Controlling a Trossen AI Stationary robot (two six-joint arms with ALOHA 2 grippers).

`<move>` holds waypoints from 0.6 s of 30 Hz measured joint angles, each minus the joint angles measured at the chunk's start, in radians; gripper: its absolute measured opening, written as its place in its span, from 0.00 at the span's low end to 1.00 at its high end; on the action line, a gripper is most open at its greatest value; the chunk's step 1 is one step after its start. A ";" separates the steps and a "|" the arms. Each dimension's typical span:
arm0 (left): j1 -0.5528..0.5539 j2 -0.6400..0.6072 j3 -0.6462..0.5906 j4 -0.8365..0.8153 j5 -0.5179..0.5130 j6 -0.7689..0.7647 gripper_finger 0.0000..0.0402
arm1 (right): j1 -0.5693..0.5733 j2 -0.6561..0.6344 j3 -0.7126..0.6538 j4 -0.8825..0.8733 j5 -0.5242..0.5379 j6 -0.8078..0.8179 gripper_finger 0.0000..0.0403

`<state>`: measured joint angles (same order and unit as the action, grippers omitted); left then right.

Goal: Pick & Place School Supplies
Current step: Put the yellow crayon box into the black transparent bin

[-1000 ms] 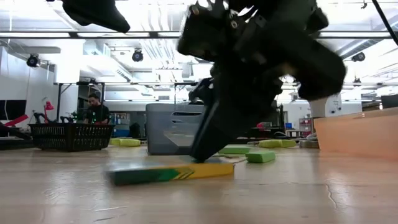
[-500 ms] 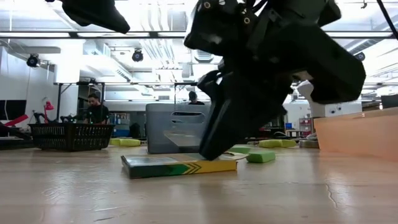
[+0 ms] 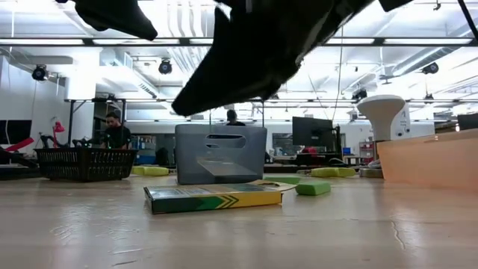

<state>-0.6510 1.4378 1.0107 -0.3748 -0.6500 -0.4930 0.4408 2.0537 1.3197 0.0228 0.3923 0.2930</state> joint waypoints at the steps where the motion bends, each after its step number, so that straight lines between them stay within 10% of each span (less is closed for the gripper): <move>1: 0.000 0.000 0.000 0.000 -0.001 -0.001 0.27 | 0.000 0.007 0.000 0.001 0.003 0.012 0.14; 18: 0.001 0.000 -0.001 -0.003 -0.024 0.003 0.27 | -0.007 0.059 -0.005 -0.053 0.037 0.094 0.14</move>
<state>-0.6502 1.4379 1.0100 -0.3778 -0.6735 -0.4899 0.4335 2.1124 1.3148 -0.0300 0.4292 0.3870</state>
